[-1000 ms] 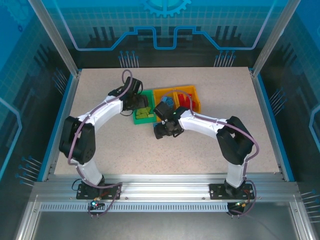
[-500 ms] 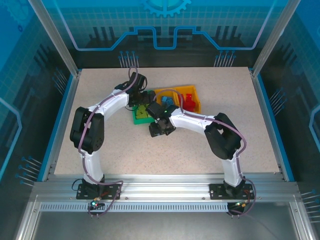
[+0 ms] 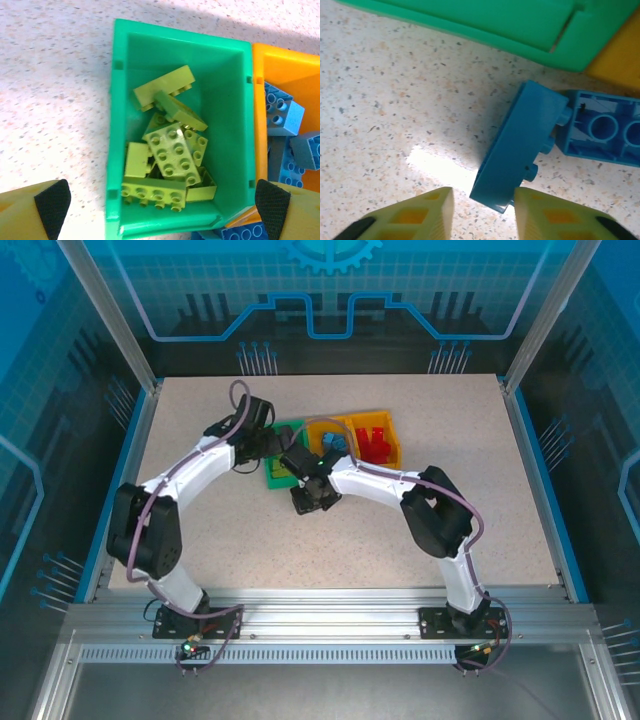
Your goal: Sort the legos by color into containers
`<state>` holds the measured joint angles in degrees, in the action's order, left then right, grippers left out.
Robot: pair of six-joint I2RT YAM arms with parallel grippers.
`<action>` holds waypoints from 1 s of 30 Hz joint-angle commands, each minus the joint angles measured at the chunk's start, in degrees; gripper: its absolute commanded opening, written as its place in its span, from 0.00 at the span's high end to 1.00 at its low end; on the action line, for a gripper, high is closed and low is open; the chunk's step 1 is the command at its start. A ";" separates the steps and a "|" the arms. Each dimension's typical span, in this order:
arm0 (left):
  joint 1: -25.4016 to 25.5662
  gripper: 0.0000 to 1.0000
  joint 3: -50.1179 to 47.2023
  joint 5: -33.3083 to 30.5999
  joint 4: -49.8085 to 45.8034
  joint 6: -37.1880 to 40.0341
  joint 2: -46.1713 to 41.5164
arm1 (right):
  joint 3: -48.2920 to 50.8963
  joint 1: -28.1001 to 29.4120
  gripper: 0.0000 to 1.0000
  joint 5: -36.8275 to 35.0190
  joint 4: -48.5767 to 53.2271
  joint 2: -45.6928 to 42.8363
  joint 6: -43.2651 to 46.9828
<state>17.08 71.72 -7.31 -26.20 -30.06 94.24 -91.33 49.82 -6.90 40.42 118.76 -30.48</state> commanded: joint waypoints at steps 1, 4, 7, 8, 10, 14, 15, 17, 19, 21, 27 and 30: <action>-1.71 0.01 -4.26 0.83 -0.90 -1.51 -4.81 | -0.69 -0.78 0.68 0.33 2.42 2.36 -0.51; -4.12 0.01 -8.46 1.68 -0.68 -2.97 -6.86 | -0.87 -0.77 0.70 -0.35 3.29 1.99 -0.35; -6.02 0.01 -11.84 1.86 -0.28 -3.42 -9.31 | -0.87 -0.78 0.67 -0.94 4.33 2.15 -0.65; -6.62 0.01 -12.64 2.03 -0.36 -3.51 -9.88 | -1.08 -0.74 0.58 -0.91 4.76 2.47 -0.98; -7.38 0.01 -13.52 1.93 -0.69 -3.36 -10.67 | -1.20 -0.73 0.51 -0.34 5.10 2.96 -1.70; -7.94 0.01 -14.32 1.77 -1.20 -2.92 -11.50 | -1.89 -0.28 0.46 -0.50 5.36 3.99 -3.04; -7.94 0.01 -14.66 1.84 -1.20 -2.81 -11.68 | -2.09 -0.17 0.46 -0.60 5.54 4.19 -3.18; -7.94 0.01 -15.27 1.85 -1.29 -2.72 -12.05 | -2.24 -0.17 0.46 -0.61 5.46 4.20 -3.27; -7.94 0.01 -16.09 1.86 -1.24 -2.63 -12.62 | -2.40 -0.23 0.46 -0.97 5.52 4.38 -3.27; -7.98 0.01 -17.01 2.02 -1.23 -2.54 -13.31 | -3.04 -0.17 0.46 -1.58 6.06 4.85 -3.11; -7.94 0.01 -19.73 1.95 -0.92 -2.54 -15.08 | -5.48 -0.16 0.41 -2.76 7.55 6.16 -2.21; -7.94 0.01 -20.35 1.94 -0.67 -2.81 -15.62 | -7.55 -0.17 0.43 -3.59 9.32 7.93 -1.52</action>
<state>9.52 52.45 -6.15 -26.70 -32.71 80.49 -96.53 49.52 -8.93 46.50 124.07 -32.56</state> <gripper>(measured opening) 0.990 0.576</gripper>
